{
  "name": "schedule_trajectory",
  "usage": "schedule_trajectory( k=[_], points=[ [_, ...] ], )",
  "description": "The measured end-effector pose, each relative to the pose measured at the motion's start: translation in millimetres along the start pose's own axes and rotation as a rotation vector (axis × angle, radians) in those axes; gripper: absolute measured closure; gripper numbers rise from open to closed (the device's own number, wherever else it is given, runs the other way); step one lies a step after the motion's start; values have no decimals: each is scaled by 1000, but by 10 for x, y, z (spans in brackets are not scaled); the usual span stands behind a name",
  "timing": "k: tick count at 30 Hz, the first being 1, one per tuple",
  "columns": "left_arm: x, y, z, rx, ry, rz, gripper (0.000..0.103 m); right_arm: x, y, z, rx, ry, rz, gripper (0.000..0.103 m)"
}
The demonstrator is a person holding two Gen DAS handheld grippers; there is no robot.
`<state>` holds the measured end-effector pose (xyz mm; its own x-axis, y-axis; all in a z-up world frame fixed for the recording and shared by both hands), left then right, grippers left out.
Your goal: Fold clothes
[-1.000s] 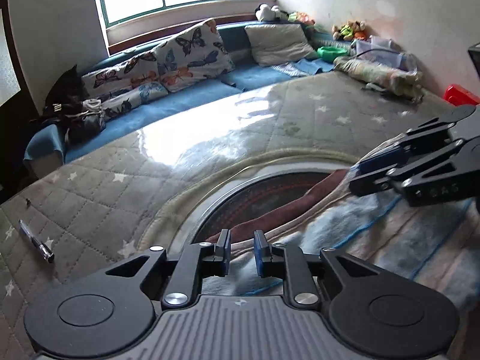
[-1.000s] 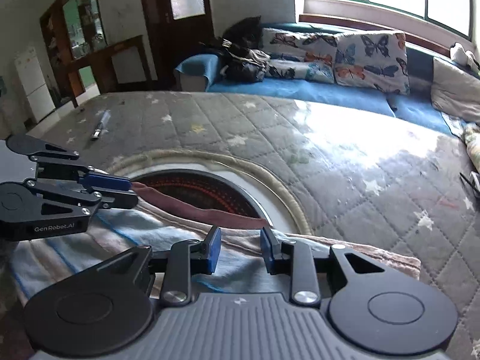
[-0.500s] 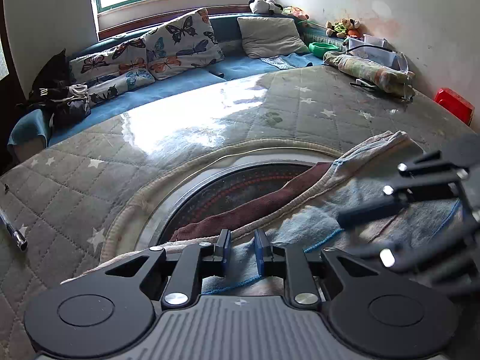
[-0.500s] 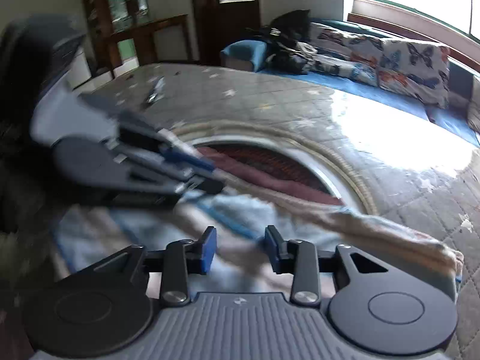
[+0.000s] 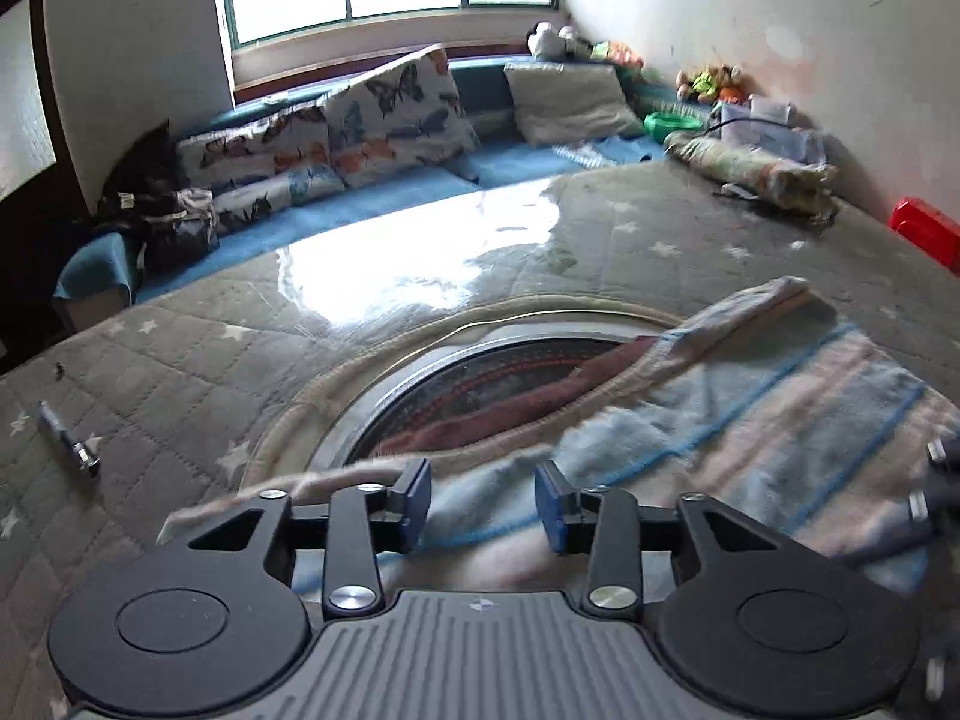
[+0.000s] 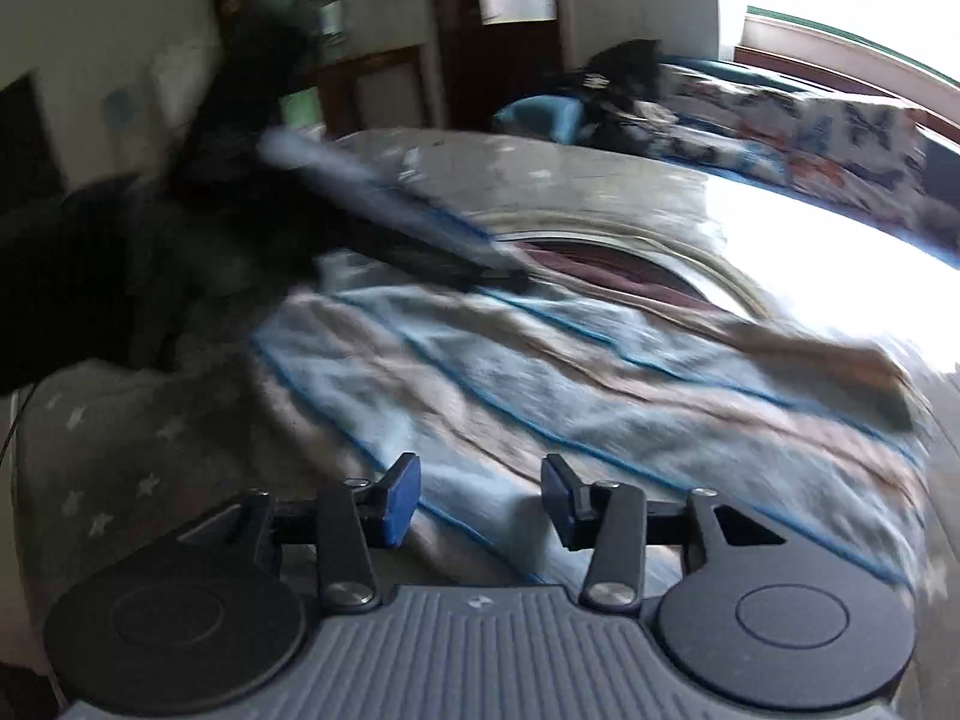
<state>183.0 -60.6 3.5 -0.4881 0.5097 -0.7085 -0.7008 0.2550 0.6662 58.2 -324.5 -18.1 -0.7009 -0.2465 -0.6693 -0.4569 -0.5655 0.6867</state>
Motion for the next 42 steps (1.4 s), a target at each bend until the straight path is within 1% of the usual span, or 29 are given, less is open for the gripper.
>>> schedule_trajectory(
  k=[5,8,14,18,23,26,29,33,36,39,42],
  points=[
    [252,346,-159,-16,-15,-32,61,32,228,-361,68,-121,-57,57],
    [410,482,-194,-46,-13,-31,61,55,367,-584,109,-183,-94,57],
    [716,629,-10,-100,78,-15,61,152,512,-923,176,-284,-143,57],
    [870,672,165,-123,140,-4,61,184,578,-1068,189,-339,-168,57],
    [805,717,277,-126,180,-26,61,49,623,-1026,199,-303,-202,57],
    [704,670,313,-105,183,-43,61,-83,522,-976,180,-282,-208,57],
    [627,573,330,-74,175,-48,61,-173,389,-963,159,-278,-196,57],
    [673,374,423,-53,187,4,62,-200,260,-1039,174,-287,-173,57],
    [661,364,474,-39,193,9,63,-166,253,-1158,194,-323,-162,57],
    [545,383,515,-50,181,-12,63,-178,312,-1222,200,-348,-167,57],
    [425,403,555,-62,168,-34,63,-285,314,-1203,201,-328,-183,57]
  ],
)
Point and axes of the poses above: each gripper's, at about its wrist camera, not at the fingertips, and y roughly against the way its jaws point, z to its left, x to its underside, the point moved 4 cm from there along -y, roughly the way its jaws point, and after that the axes turned 13 degrees about -y, right-handed, at the moved point
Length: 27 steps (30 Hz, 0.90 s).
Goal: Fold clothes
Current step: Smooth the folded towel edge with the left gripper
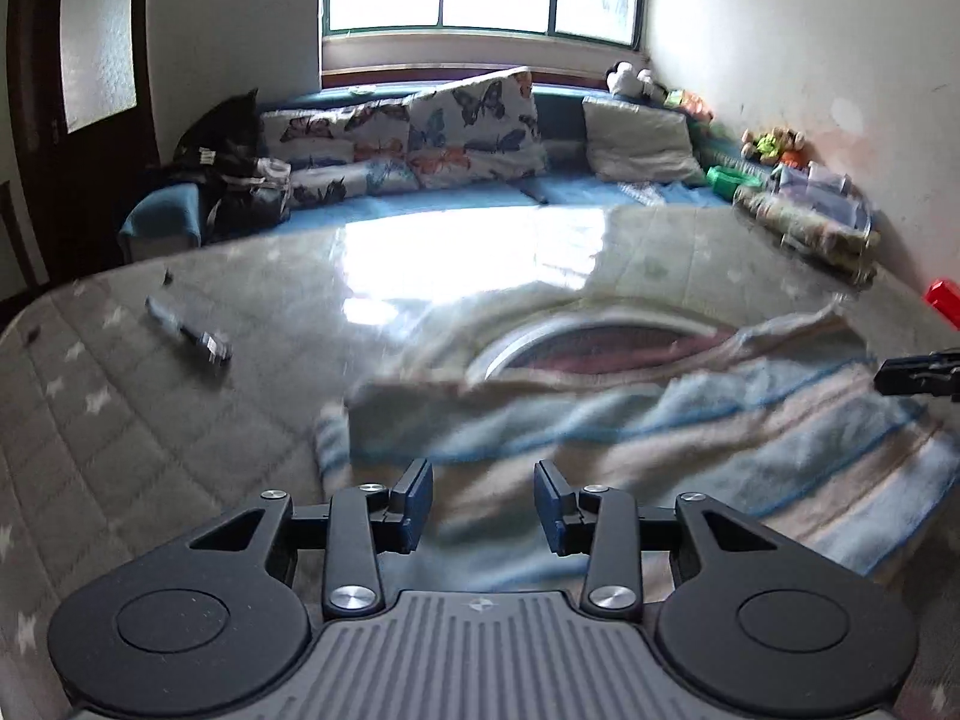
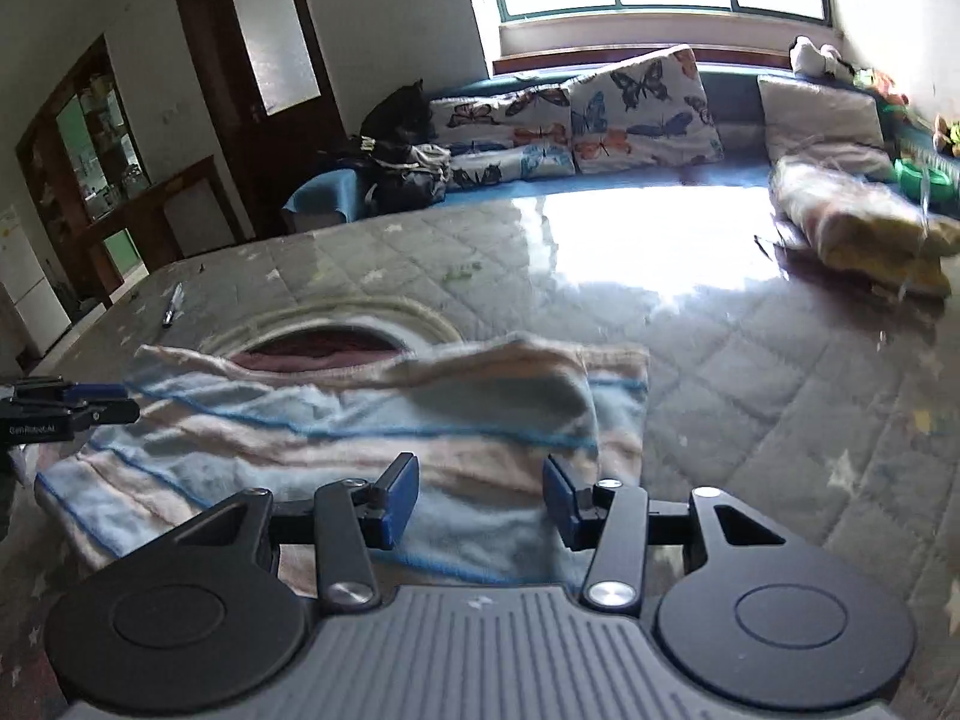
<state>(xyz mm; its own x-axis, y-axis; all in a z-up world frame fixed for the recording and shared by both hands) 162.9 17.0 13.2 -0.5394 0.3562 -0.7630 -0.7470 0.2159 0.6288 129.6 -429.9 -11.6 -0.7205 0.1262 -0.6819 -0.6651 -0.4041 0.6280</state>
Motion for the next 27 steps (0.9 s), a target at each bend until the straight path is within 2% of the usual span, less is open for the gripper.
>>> schedule_trajectory(
  k=[7,12,14,18,21,24,27],
  points=[
    [-160,-302,93,-11,-14,29,63,-242,-235,179,-21,37,-14,57],
    [-74,-467,213,-21,20,67,63,-343,-533,41,41,7,20,57],
    [-65,-463,232,-17,27,64,63,-353,-629,-55,68,-17,32,67],
    [-87,-417,243,-16,32,55,62,-350,-564,-82,73,-39,5,69],
    [-123,-363,241,-20,31,43,62,-347,-488,19,77,3,-27,69],
    [-133,-395,262,-27,33,49,62,-340,-509,132,57,43,-10,69],
    [-99,-453,276,-33,37,70,62,-319,-618,177,79,76,10,69]
  ],
)
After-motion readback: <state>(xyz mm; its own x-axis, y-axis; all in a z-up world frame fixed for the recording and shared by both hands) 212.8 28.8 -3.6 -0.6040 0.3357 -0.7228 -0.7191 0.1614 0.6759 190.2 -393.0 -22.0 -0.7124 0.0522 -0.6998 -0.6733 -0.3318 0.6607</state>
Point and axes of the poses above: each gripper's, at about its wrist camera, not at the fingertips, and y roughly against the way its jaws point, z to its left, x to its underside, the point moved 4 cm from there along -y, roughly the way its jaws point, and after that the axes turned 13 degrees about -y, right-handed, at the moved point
